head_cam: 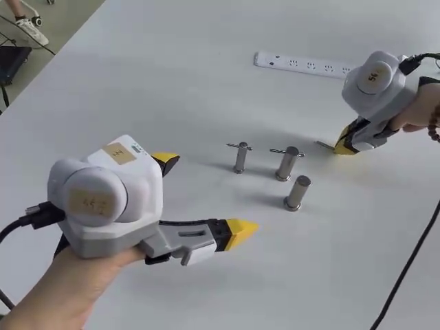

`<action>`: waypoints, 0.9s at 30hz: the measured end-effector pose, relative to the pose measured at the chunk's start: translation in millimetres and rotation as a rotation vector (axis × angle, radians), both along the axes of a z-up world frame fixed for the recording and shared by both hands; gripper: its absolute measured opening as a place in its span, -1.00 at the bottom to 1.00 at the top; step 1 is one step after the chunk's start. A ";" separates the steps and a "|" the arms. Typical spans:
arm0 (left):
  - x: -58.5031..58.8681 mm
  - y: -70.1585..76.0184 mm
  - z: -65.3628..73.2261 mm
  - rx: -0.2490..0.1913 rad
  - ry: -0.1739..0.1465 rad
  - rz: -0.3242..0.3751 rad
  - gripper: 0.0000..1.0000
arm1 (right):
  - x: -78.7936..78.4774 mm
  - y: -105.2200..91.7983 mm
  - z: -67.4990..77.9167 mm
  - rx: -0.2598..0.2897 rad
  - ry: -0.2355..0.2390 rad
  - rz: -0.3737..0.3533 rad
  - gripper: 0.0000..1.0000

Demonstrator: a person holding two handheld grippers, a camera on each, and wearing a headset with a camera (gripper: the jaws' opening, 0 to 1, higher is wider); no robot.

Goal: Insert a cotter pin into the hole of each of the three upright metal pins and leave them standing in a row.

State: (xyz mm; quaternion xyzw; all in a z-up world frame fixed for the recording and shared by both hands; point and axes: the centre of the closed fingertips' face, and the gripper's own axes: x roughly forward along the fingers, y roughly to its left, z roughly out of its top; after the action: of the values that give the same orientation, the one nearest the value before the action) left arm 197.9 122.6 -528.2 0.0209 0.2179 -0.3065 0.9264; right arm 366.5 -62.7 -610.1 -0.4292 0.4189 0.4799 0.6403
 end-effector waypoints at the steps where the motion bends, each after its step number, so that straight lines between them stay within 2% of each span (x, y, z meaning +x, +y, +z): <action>1: -0.1 0.0 0.0 0.000 0.000 0.000 0.75 | -0.1 -0.1 0.1 0.001 -0.002 0.000 -1.00; 3: -0.3 -0.1 0.4 0.000 -0.001 0.000 0.73 | 5.5 -3.7 -1.5 0.002 -0.016 0.005 -1.00; 10: 1.3 -4.1 4.7 0.009 -0.007 -0.011 0.72 | -1.0 -7.8 11.7 0.034 -0.044 -0.004 -1.00; 13: 5.1 -6.8 10.5 0.000 -0.014 -0.018 0.68 | -6.4 -7.8 15.0 0.059 -0.060 0.019 -1.00; 15: 7.5 -8.7 12.9 -0.003 -0.014 -0.022 0.65 | -13.1 -4.0 22.4 0.073 -0.076 0.039 -1.00; 16: 8.2 -9.8 13.8 -0.003 -0.014 -0.025 0.61 | -6.0 -2.5 20.4 0.079 -0.081 0.048 -1.00; 17: 8.9 -10.8 15.0 -0.004 -0.016 -0.029 0.58 | -6.6 -1.0 22.3 0.088 -0.086 0.055 -1.00; 21: 9.9 -17.5 19.5 -0.033 -0.008 -0.049 0.39 | -25.4 9.0 38.4 0.114 -0.112 0.098 -1.00; 27: 12.5 -22.8 23.7 -0.041 0.007 -0.063 0.25 | -48.3 27.0 63.8 0.170 -0.155 0.157 -1.00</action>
State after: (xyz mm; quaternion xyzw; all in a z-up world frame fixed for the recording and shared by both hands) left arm 210.4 99.8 -504.5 0.0075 0.2141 -0.3399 0.9157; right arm 318.2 -35.6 -546.3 -0.4409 0.2911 0.5277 0.6651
